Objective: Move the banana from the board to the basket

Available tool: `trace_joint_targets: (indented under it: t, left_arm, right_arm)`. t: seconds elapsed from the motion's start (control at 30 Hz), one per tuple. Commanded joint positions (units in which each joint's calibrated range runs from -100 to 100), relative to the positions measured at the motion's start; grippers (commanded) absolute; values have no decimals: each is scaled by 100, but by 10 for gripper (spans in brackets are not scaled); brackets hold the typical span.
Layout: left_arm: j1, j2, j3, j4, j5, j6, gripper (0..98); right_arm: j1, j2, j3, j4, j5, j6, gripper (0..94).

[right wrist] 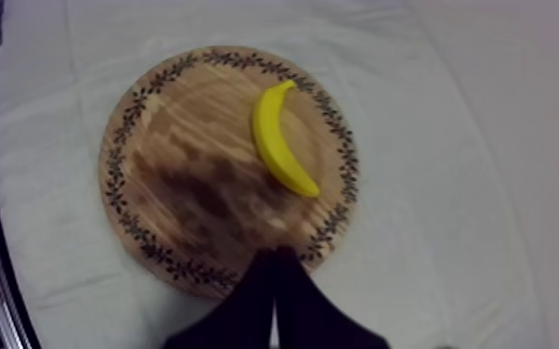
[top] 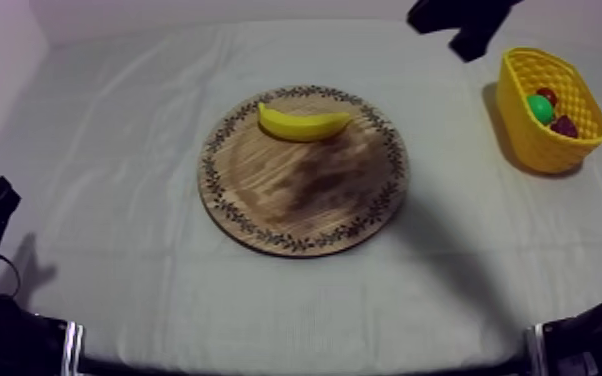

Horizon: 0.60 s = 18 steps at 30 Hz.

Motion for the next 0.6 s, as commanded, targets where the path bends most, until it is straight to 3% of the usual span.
trace_joint_targets:
  t: [0.0,0.57]
  left_arm:
    - [-2,4,0,3,0,2,1]
    - [-2,4,0,3,0,2,1]
  right_arm:
    - [-174,487,-130,77,59,-4,3]
    - [-655,2656,-1686,482,111,-112,10]
